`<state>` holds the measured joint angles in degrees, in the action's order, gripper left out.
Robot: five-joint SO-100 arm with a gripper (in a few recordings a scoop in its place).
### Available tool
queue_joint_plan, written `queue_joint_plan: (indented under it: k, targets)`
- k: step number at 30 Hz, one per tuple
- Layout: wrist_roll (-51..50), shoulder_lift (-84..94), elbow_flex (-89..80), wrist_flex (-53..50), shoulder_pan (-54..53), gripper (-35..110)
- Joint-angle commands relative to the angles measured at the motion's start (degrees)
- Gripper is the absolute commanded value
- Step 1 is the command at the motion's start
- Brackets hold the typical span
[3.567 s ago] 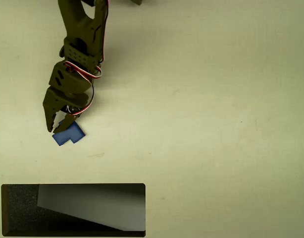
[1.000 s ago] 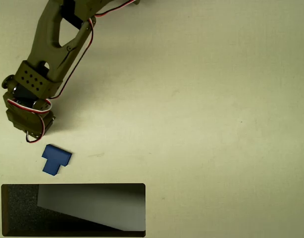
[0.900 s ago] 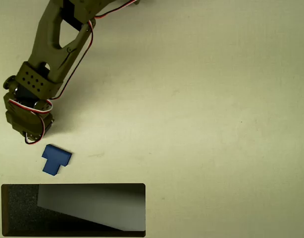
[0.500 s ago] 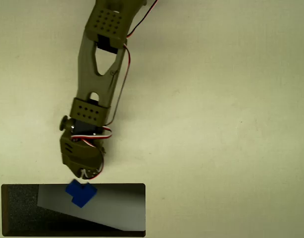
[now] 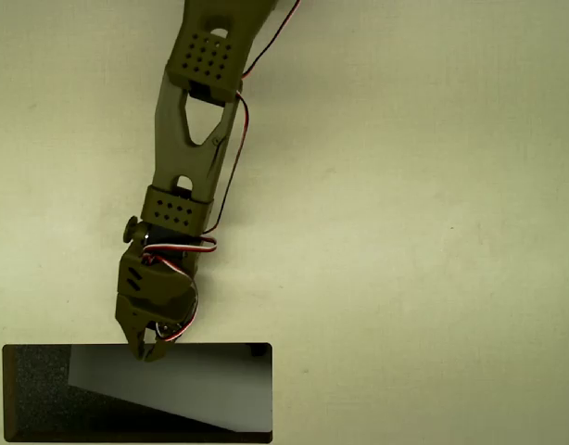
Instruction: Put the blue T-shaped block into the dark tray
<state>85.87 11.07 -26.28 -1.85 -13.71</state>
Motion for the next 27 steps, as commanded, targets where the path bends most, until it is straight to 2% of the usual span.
queue_joint_plan:
  k: [1,10,21,27]
  targets:
    - [3.52,-1.85,5.45,9.4,1.76,0]
    - [8.17,-13.8,9.84,27.51,8.17,0]
    - [6.86,-19.86,9.58,38.41,10.63,0]
    - [6.59,-19.95,9.05,39.64,11.34,0]
